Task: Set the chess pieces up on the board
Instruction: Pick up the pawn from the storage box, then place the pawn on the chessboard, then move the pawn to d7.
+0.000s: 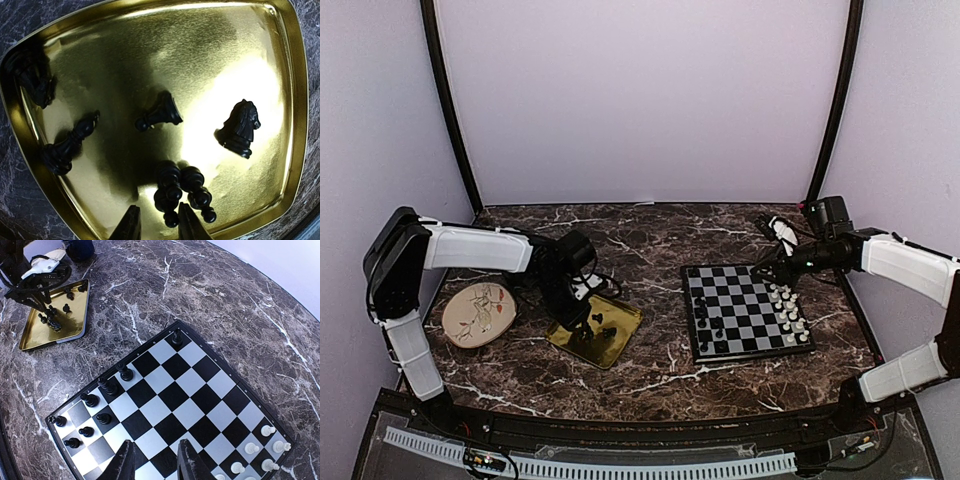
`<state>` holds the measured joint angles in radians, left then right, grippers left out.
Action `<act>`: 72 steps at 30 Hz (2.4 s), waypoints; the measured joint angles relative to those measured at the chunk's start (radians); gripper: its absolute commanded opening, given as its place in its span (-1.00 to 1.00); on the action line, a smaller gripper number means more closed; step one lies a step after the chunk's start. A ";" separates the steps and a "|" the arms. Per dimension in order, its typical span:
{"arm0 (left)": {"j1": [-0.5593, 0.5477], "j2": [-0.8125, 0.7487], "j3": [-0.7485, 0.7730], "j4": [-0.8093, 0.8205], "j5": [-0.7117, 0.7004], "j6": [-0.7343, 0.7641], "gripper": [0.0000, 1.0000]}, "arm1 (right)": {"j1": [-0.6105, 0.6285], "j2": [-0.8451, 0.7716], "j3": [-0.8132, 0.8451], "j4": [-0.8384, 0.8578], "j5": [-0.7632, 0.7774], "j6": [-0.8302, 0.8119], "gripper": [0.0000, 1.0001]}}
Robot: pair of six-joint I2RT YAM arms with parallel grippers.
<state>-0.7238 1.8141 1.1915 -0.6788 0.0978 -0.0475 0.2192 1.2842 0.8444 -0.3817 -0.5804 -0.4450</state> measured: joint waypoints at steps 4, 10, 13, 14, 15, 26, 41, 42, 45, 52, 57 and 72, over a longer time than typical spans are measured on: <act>0.000 0.010 0.000 0.000 0.000 0.000 -0.57 | 0.000 0.000 0.000 0.000 0.000 -0.003 -0.40; 0.000 0.010 0.005 -0.006 0.001 0.002 -0.73 | 0.000 0.000 0.000 0.000 0.000 -0.003 -0.40; 0.000 0.010 0.020 -0.023 -0.001 0.002 -0.77 | 0.000 0.000 0.000 0.000 0.000 -0.006 -0.40; 0.000 0.010 0.031 -0.034 -0.002 0.003 -0.78 | 0.000 0.000 0.000 0.000 0.000 -0.006 -0.40; 0.000 0.010 0.041 -0.041 -0.004 0.003 -0.79 | 0.000 0.000 0.000 0.000 0.000 -0.006 -0.40; -0.025 0.002 0.217 -0.078 0.050 0.011 -0.79 | 0.000 0.000 0.000 0.000 0.001 -0.006 -0.41; -0.197 0.391 0.802 0.035 0.180 0.043 -0.78 | -0.037 0.000 0.000 0.028 0.119 0.040 -0.42; -0.200 0.418 0.822 0.042 0.185 0.043 -0.77 | -0.039 0.000 0.000 0.032 0.129 0.042 -0.42; -0.204 0.493 0.881 0.066 0.204 0.039 -0.77 | -0.044 0.000 0.000 0.040 0.141 0.044 -0.42; -0.211 0.594 0.974 0.139 0.238 0.008 -0.74 | -0.045 -0.002 0.000 0.045 0.151 0.044 -0.42; -0.221 0.621 1.004 0.179 0.264 -0.017 -0.72 | -0.045 -0.002 0.000 0.044 0.151 0.043 -0.42; -0.277 0.746 1.111 0.171 0.250 -0.006 -0.71 | -0.045 -0.002 0.000 0.043 0.151 0.042 -0.42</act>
<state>-1.0012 2.5599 2.3028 -0.5079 0.3481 -0.0540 0.1738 1.2827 0.8444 -0.3382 -0.4294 -0.4026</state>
